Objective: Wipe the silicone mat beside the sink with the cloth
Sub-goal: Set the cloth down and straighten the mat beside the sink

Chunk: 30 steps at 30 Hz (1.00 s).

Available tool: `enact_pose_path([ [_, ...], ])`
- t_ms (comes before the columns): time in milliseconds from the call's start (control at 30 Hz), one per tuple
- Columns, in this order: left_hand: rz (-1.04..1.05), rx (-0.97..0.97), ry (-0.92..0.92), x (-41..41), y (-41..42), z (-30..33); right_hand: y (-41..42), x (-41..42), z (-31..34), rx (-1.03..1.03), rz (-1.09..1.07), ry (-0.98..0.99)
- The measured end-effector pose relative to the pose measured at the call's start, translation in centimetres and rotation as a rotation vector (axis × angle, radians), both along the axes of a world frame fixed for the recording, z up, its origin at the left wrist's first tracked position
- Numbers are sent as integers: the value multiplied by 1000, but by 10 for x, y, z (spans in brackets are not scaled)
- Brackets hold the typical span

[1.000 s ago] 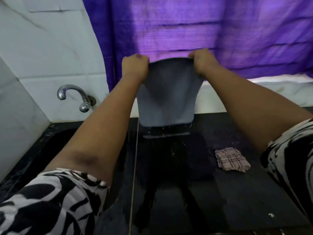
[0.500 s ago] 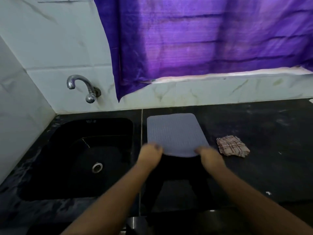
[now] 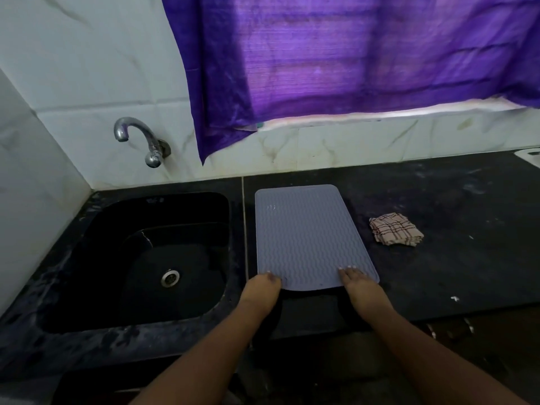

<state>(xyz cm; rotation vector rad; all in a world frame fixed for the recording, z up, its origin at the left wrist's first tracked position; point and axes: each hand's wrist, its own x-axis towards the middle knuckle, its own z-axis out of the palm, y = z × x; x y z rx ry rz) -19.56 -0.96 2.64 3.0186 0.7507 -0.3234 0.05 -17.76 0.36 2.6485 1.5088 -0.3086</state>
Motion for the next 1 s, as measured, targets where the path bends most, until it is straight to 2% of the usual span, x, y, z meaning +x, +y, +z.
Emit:
enact_pose_path([
  [433,80,9,64,-8,-22,-8,-13,-3,-2,-30,34,-76],
  [1000,198,-3,-26,-19,-41,-17,-16,-1,1,-85,84,-44],
])
